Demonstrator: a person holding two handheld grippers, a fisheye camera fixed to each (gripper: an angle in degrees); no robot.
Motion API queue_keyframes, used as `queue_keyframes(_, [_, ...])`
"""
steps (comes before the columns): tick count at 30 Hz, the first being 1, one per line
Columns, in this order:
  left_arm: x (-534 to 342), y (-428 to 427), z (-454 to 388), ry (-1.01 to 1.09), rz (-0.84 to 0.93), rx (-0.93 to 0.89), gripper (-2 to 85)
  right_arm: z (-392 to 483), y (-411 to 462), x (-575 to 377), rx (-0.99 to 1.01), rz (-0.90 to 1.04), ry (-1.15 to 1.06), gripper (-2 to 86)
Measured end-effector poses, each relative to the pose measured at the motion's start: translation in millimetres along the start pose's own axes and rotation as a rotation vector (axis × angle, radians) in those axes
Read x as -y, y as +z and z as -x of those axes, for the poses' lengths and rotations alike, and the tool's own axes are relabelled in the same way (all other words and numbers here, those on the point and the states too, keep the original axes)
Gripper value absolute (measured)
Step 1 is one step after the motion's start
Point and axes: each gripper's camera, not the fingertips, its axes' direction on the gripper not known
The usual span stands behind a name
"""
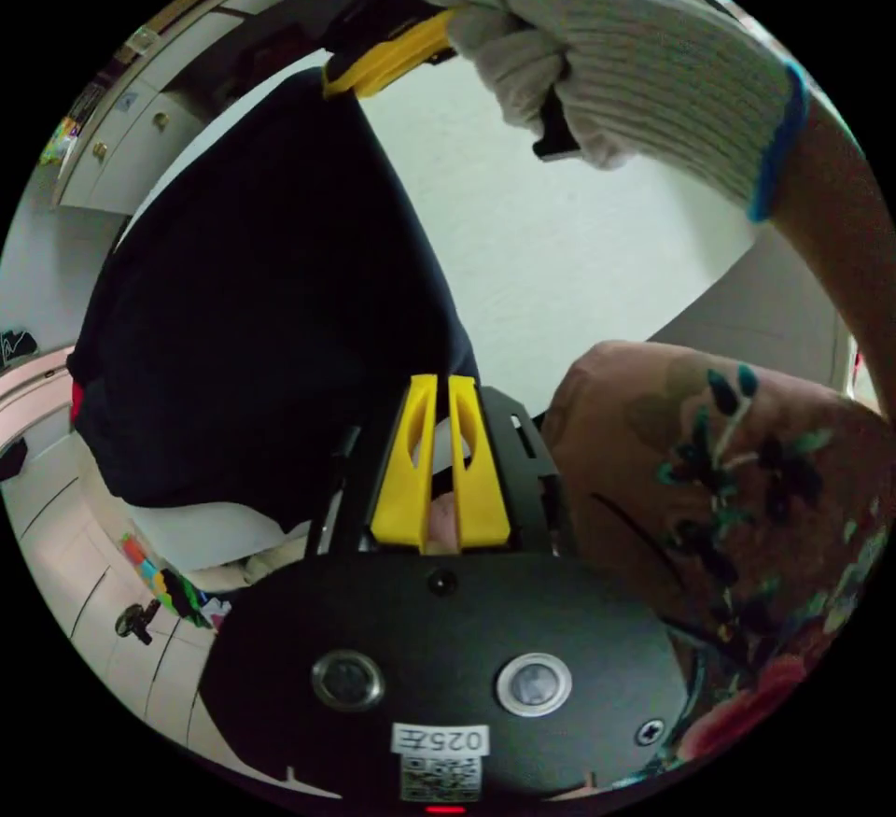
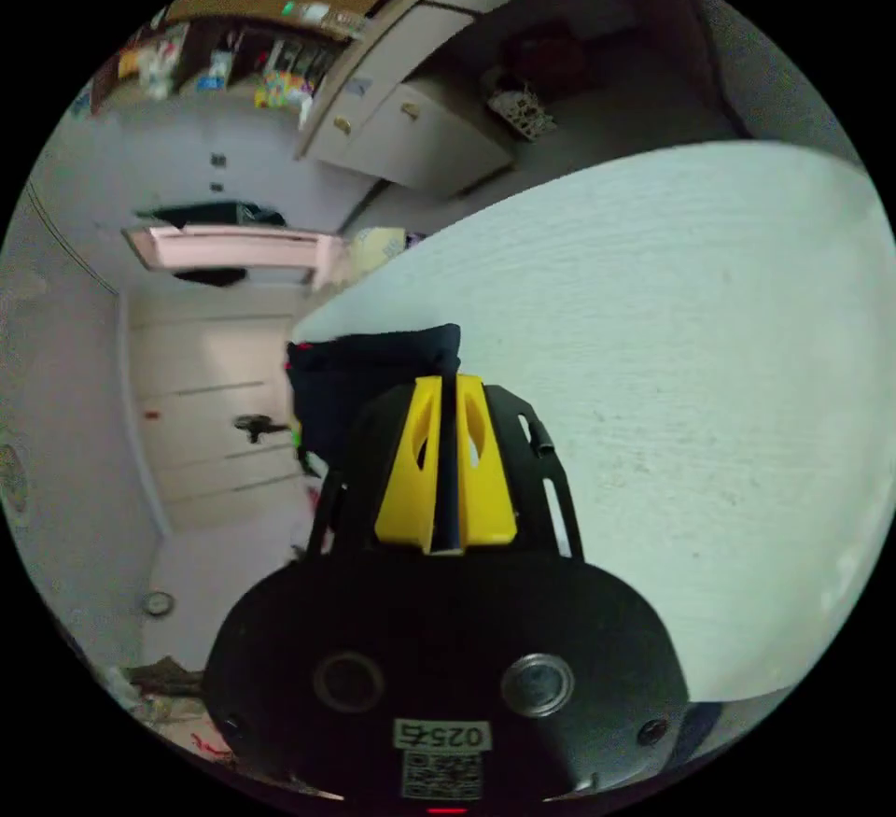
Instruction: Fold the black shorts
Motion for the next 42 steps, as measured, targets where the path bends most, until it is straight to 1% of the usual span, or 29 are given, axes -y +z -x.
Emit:
queue_keyframes(2, [-7.5,-17.9,-2.2,0.016,-0.052,-0.087,-1.4,-37.7,-24.9,-13.6,0.188,-0.059,0.073,0.8])
queue_keyframes(3, [-9.2,-22.3,-1.7,0.019,-0.068,-0.126,-1.4,-46.7,-31.8,-18.3,0.215,-0.073,0.085,0.8])
queue_keyframes(5, [-14.1,-37.6,1.7,0.055,-0.137,-0.316,-1.5,-84.2,-63.7,-39.4,0.280,-0.135,0.126,0.5])
queue_keyframes(6, [-14.7,-41.0,3.0,0.066,-0.152,-0.362,-1.5,-94.6,-72.9,-45.3,0.294,-0.154,0.142,0.5])
queue_keyframes(7, [-15.5,-47.6,5.9,0.091,-0.181,-0.449,-1.5,-116.6,-91.8,-58.6,0.328,-0.200,0.189,0.4])
queue_keyframes(8, [-16.3,-54.7,9.2,0.120,-0.210,-0.529,-1.5,-138.7,-110.3,-72.7,0.380,-0.253,0.245,0.4])
queue_keyframes(9, [-16.9,-58.4,11.0,0.134,-0.222,-0.565,-1.5,-149.4,-119.1,-79.8,0.415,-0.280,0.273,0.4])
queue_keyframes(10, [-18.5,-66.7,13.9,0.166,-0.243,-0.619,-1.5,-167.6,-134.8,-92.6,0.510,-0.319,0.326,0.4])
queue_keyframes(11, [-22.7,-77.5,17.4,0.197,-0.278,-0.661,-1.5,-176.4,-148.9,-102.1,0.628,-0.343,0.323,0.4])
queue_keyframes(13, [-34.0,-96.1,28.5,0.231,-0.346,-0.726,-1.5,-168.0,-171.2,-112.5,0.705,-0.410,0.251,0.5])
queue_keyframes(15, [-49.3,-111.6,50.7,0.217,-0.412,-0.756,-1.5,-144.7,-185.5,-111.6,0.688,-0.435,0.172,0.5])
queue_keyframes(18, [-73.1,-107.6,106.5,0.121,-0.450,-0.738,-1.5,-96.1,-174.0,-80.4,0.598,-0.375,0.052,0.6])
queue_keyframes(20, [-86.6,-76.1,164.8,-0.031,-0.426,-0.816,-1.5,-66.6,-126.1,-38.5,0.522,-0.256,0.030,0.8])
queue_keyframes(22, [-96.1,-47.7,208.5,-0.163,-0.391,-0.875,-1.4,-50.5,-80.8,-11.6,0.479,-0.194,0.050,0.9])
queue_keyframes(23, [-101.2,-33.4,232.7,-0.217,-0.373,-0.872,-1.4,-41.7,-51.7,2.4,0.442,-0.158,0.070,0.9])
queue_keyframes(25, [-105.1,-19.6,262.0,-0.258,-0.340,-0.846,-1.5,-30.7,-13.9,17.3,0.382,-0.126,0.097,1.0])
queue_keyframes(28, [-109.9,-9.9,293.1,-0.263,-0.307,-0.849,-1.6,-17.5,17.6,22.4,0.314,-0.137,0.110,1.2])
queue_keyframes(33, [-125.4,-17.1,303.2,-0.190,-0.335,-0.912,-1.5,-3.4,16.7,6.6,0.339,-0.176,0.092,0.9])
queue_keyframes(35, [-137.0,-33.0,300.4,-0.135,-0.355,-0.909,-1.5,13.7,9.7,3.9,0.327,-0.153,0.048,0.6])
queue_keyframes(37, [-147.2,-44.0,301.5,-0.123,-0.368,-0.892,-1.5,31.3,5.2,2.0,0.297,-0.161,0.011,0.2])
queue_keyframes(39, [-155.8,-48.2,305.7,-0.133,-0.374,-0.888,-1.4,51.7,7.8,2.2,0.279,-0.163,-0.046,-0.5])
queue_keyframes(41, [-162.9,-37.4,312.9,-0.197,-0.350,-0.843,-1.2,74.5,26.8,9.0,0.343,-0.162,-0.159,-0.7])
queue_keyframes(42, [-163.3,-31.8,314.2,-0.211,-0.332,-0.834,-1.2,77.7,35.9,12.8,0.346,-0.142,-0.167,-0.7])
